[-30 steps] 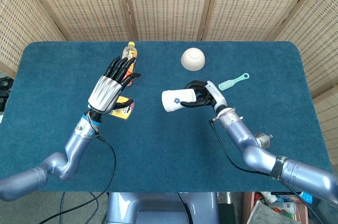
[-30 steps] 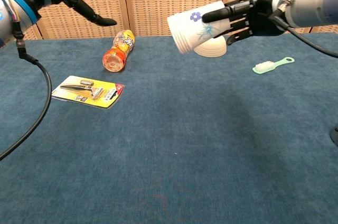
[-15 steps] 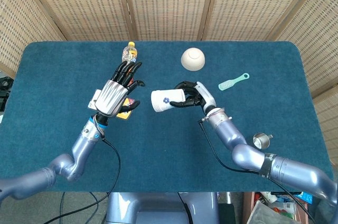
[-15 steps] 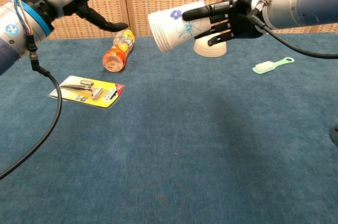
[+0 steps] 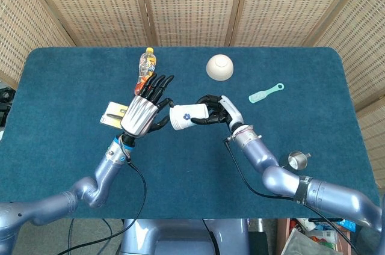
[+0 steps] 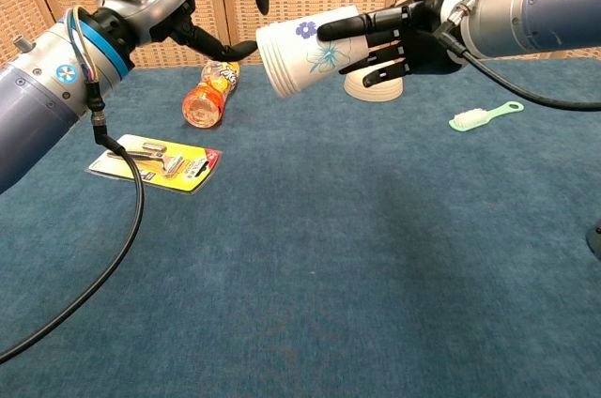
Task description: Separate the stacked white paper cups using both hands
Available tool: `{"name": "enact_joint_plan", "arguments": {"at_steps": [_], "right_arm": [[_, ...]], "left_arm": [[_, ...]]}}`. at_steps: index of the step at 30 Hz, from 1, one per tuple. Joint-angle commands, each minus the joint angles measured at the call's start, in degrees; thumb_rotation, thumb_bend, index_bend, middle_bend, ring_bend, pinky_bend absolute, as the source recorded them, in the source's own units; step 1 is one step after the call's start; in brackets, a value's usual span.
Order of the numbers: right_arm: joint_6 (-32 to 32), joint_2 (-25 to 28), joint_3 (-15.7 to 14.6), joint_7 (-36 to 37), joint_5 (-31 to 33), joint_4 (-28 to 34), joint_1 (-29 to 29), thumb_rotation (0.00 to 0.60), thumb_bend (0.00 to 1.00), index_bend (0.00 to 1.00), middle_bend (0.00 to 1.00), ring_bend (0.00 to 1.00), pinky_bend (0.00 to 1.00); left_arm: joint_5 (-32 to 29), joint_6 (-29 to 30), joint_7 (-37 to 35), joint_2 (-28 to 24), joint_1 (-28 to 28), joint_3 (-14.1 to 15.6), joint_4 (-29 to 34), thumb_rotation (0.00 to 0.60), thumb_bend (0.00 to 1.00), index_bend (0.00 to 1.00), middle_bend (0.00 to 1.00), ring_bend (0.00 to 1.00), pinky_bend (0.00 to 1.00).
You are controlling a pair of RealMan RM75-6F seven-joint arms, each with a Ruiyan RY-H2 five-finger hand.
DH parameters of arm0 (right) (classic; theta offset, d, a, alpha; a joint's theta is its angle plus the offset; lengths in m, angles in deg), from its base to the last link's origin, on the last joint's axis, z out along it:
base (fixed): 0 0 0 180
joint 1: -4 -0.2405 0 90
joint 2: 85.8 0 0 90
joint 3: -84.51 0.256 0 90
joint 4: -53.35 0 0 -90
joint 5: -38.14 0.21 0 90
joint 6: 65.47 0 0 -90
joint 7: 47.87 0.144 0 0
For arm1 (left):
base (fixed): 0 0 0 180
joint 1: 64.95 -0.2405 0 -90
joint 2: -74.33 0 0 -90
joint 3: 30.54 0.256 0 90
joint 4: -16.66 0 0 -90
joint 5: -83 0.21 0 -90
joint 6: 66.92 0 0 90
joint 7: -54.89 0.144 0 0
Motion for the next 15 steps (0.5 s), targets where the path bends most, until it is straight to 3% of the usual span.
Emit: {"name": "enact_joint_plan", "arguments": {"at_steps": [1, 15], "right_arm": [[0.54, 0.11, 0.19, 0.54, -0.08, 0.05, 0.27, 0.600, 0.36, 0.61, 0.65, 0.48, 0.66], [1.39, 0.50, 0.15, 1.21, -1.73, 0.98, 0.54, 0.600, 0.36, 0.61, 0.65, 0.48, 0.66]], "left_arm": [[-0.15, 0.21, 0.23, 0.65, 0.32, 0.06, -0.77, 0.600, 0.31, 0.48, 0.00, 0.00, 0.00], [-0.81, 0.71, -0.60, 3.14, 1.67, 0.42, -3.80, 0.600, 0.42, 0.53, 0.00, 0.00, 0.00]]}}
